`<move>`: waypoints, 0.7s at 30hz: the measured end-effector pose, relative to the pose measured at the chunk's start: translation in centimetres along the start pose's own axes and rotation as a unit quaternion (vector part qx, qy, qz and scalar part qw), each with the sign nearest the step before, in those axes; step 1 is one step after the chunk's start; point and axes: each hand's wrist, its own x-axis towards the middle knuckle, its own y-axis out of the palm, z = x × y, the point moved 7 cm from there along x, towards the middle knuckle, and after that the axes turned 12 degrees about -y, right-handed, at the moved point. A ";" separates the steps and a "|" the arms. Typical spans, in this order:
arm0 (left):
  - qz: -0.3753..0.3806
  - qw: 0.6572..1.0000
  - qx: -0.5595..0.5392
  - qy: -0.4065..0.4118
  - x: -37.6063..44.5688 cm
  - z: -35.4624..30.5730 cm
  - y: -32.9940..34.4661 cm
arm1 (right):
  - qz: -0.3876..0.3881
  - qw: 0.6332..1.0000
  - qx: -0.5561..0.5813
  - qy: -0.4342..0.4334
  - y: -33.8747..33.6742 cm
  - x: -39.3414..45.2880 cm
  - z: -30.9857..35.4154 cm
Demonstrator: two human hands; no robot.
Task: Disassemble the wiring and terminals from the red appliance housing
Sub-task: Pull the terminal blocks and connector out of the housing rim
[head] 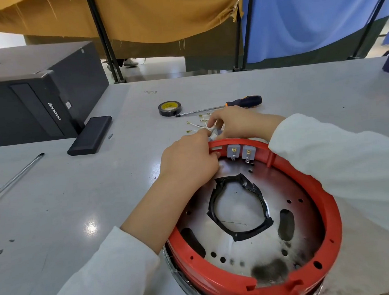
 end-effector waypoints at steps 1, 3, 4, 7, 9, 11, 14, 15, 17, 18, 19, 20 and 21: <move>0.001 1.000 0.000 0.000 0.0 0.0 0.0 | -0.003 1.000 -0.004 -0.001 0.3 0.2 0.0; 0.001 1.000 0.001 -0.002 0.0 0.0 0.0 | -0.006 1.000 -0.022 -0.001 0.4 0.5 0.0; 0.001 1.000 0.002 -0.002 0.0 0.0 0.0 | -0.011 0.999 -0.033 0.002 0.2 0.6 -0.1; -0.001 1.000 0.007 0.000 0.0 -0.1 0.0 | -0.002 0.999 -0.034 0.025 -0.6 0.4 -0.9; -0.001 1.000 0.005 0.001 0.1 -0.1 0.0 | 0.047 0.997 -0.034 0.044 -0.4 0.1 -1.4; 0.000 1.000 0.006 0.002 0.1 -0.1 -0.1 | 0.089 0.993 -0.064 0.051 0.1 -0.1 -1.6; 0.005 1.000 0.010 0.000 0.1 0.0 0.1 | 0.067 0.994 -0.084 0.033 0.4 0.3 -1.3; 0.006 1.000 0.009 -0.001 0.1 0.0 0.1 | 0.054 0.995 -0.076 0.027 0.4 0.5 -1.0; 0.004 1.000 0.007 -0.001 0.1 0.1 0.0 | 0.034 0.998 -0.056 0.018 0.2 0.6 -0.5; 0.004 1.000 0.006 0.001 0.1 0.0 0.0 | 0.026 0.998 -0.047 0.014 -0.1 0.6 -0.4; 0.004 1.000 0.006 0.002 0.1 0.0 0.0 | 0.018 0.999 -0.041 0.010 -0.5 0.5 -0.3; 0.005 1.000 0.006 0.003 0.1 0.0 0.0 | 0.009 0.999 -0.038 0.007 -1.0 0.3 -0.4; 0.006 1.000 0.006 0.003 0.1 0.0 0.0 | 0.001 0.999 -0.040 0.007 -1.5 0.0 -0.5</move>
